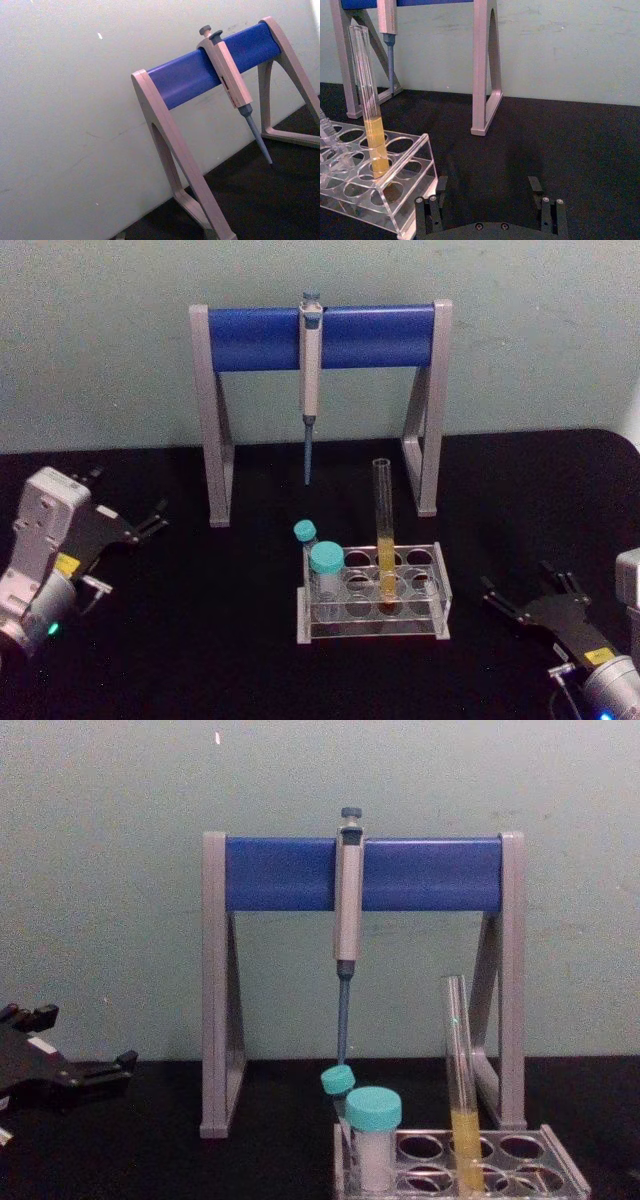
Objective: Pick up the test tube from the test tube rack, shake it, then place it back into the test tube rack.
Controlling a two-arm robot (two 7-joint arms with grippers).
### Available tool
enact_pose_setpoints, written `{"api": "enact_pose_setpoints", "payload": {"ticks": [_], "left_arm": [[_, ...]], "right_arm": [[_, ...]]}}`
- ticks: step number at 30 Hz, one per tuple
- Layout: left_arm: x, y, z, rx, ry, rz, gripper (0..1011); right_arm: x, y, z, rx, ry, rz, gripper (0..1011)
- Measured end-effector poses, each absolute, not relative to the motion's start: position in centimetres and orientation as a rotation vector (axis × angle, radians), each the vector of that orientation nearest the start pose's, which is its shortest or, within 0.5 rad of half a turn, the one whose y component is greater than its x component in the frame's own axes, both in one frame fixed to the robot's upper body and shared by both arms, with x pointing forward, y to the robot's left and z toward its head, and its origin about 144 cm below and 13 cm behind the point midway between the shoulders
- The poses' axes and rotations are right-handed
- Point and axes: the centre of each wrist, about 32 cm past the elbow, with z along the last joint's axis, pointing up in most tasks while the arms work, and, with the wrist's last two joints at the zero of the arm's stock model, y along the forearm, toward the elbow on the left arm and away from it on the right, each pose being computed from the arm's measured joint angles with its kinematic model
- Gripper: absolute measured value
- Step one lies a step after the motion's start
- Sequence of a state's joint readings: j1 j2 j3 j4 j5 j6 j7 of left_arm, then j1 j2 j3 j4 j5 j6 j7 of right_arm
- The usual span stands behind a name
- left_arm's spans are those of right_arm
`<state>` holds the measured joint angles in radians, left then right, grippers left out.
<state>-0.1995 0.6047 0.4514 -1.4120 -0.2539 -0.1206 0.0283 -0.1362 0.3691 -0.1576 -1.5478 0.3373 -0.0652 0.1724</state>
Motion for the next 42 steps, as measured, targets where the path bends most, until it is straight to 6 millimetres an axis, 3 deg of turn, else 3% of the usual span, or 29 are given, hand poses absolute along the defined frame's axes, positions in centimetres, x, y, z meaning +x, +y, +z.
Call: {"api": "enact_pose_setpoints", "payload": {"ticks": [42], "left_arm": [[48.86,30.97,113.98,0.304,-0.285,1.248,1010]], "right_arm": [[41.06,-28.97,109.63,-0.117,0.107,-1.253,1000]]}}
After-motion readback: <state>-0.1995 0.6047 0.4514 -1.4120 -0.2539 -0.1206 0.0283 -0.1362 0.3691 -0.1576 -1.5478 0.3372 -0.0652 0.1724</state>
